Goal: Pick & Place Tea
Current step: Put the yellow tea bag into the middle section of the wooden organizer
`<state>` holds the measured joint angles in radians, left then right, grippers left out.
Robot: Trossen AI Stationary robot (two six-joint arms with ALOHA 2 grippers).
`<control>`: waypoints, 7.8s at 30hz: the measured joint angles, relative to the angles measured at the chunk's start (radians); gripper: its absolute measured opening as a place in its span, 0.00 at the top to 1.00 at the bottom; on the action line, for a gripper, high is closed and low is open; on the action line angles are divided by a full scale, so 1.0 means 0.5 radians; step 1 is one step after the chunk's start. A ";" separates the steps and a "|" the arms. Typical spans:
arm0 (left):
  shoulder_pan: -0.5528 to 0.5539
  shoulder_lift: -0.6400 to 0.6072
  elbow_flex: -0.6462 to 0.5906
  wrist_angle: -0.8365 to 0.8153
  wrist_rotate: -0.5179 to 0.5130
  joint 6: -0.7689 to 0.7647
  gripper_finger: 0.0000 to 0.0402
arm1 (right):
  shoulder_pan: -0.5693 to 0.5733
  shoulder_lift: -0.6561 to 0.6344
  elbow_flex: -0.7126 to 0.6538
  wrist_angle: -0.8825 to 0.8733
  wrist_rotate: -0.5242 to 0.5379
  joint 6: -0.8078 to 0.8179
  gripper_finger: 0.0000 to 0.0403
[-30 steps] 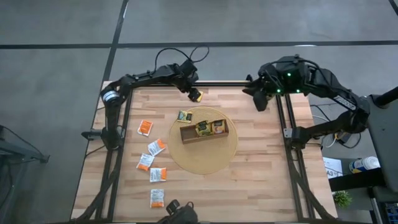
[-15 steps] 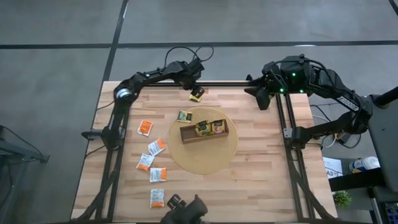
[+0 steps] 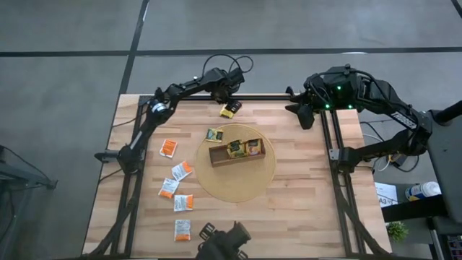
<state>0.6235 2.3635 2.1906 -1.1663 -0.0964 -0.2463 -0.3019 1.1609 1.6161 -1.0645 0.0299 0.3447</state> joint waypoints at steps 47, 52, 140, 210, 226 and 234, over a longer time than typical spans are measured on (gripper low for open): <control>-0.010 -0.109 -0.171 0.117 0.293 -0.033 1.00 | 0.001 0.002 -0.001 -0.001 -0.001 -0.078 0.52; -0.008 -0.275 -0.171 0.146 0.487 -0.037 1.00 | 0.001 0.002 -0.001 0.002 -0.001 -0.129 0.52; -0.210 -0.801 -0.171 0.343 2.556 -0.442 1.00 | 0.216 0.816 0.487 0.030 0.001 -2.053 0.98; -0.580 -1.460 -0.124 0.455 0.618 0.601 0.43 | 0.176 0.405 0.318 0.387 -0.164 -0.343 0.98; -0.825 -1.717 -0.223 0.514 0.335 0.415 0.43 | 0.170 0.445 0.245 0.745 -0.310 -0.472 0.98; -0.864 -1.835 -0.536 0.937 0.399 0.300 0.43 | 0.172 0.485 0.239 0.809 -0.399 -0.491 0.98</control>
<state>0.1917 1.4458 1.9227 -0.6976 0.1029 -0.0962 -0.2161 1.4036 1.7355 -0.6602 -0.1694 0.0992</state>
